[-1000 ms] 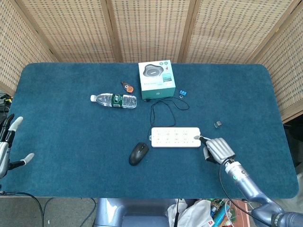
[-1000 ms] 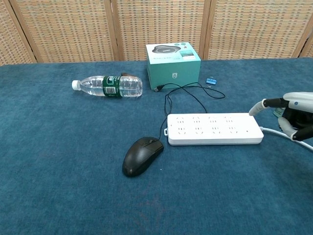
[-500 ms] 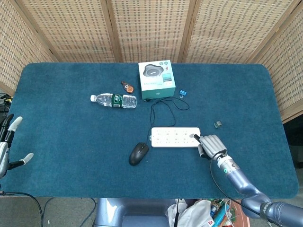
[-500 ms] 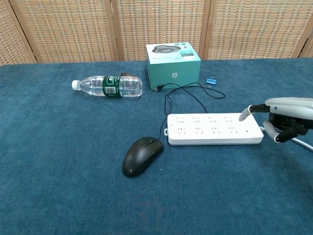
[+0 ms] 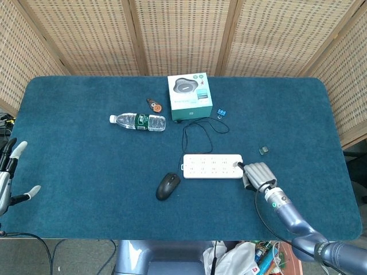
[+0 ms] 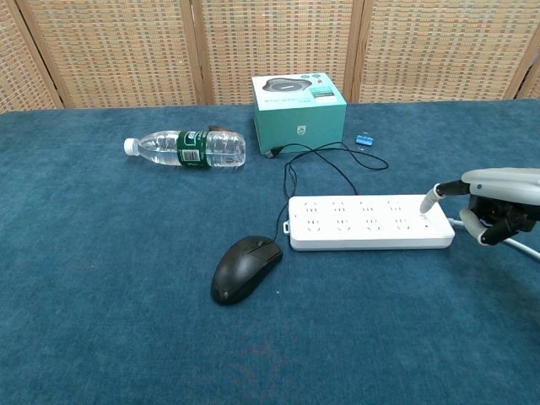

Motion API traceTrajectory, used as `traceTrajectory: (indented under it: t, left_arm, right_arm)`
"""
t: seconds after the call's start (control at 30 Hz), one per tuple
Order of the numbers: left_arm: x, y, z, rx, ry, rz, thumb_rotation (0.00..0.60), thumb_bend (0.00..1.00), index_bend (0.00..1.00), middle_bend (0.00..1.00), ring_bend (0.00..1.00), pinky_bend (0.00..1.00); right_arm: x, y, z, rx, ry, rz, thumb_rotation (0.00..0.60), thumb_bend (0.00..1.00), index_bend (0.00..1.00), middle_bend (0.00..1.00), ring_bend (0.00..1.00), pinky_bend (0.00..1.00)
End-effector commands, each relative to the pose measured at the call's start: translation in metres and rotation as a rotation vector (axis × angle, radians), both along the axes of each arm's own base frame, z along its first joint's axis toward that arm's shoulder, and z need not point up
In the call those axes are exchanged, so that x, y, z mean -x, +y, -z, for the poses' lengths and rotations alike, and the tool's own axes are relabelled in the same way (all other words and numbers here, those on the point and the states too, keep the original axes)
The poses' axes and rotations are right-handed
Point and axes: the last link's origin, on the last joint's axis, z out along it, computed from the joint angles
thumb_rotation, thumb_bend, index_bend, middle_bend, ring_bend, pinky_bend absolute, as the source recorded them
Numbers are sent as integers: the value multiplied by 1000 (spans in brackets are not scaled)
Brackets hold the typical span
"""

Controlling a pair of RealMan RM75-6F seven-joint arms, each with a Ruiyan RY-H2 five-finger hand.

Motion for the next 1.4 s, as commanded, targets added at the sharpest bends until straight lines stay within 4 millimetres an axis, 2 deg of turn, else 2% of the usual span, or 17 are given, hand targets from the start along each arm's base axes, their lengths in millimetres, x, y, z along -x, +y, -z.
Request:
traceTrajectory:
  t: [0.03,0.47,0.8,1.1,1.27,1.3,1.33,1.37,1.4]
  left_arm:
    - [0,0,0,0,-1,1,600,0,0,0,0,0]
    - [1,-1,0,0,1,1,600,0,0,0,0,0]
    - [1,0,0,1,0,-2,600,0,0,0,0,0]
    - [0,0,-1,0,-4,0,600,0,0,0,0,0]
    - [2,-3,-2,0,-8,1,600,0,0,0,0,0]
    - [3,-3,-3,-1,-9,-1,600,0,0,0,0,0]
    - [4,-4,-3,-1,-10,0,600,0,0,0,0,0]
    - [5,-5,-3,-2,-8,-1,600,0,0,0,0,0]
    - [5,-6,-3,-1,-5,-2,600,0,0,0,0,0]
  right_arm:
    - [1,0,1,-3,6,0,600,823,193,861,922,1000]
    - [2,-1,5,-14,36,-5,600,823,193,861,922,1000]
    - [-6,0,9,-1,52,-34,600,824,197,861,922,1000]
    - [-27,0,-27,98,-18,-82,600,824,197,861,922,1000]
    - [-33,9,-53,194,-65,-125,600,823,203,861,922,1000]
    - [-32,13,-58,224,-83,-132,600,806,207,854,920,998]
    - [-29,19,-63,258,-102,-141,600,705,209,813,884,958]
    - [-24,25,-69,295,-120,-141,600,552,209,740,813,884]
    - [-19,31,-73,317,-132,-141,600,349,209,623,701,780]
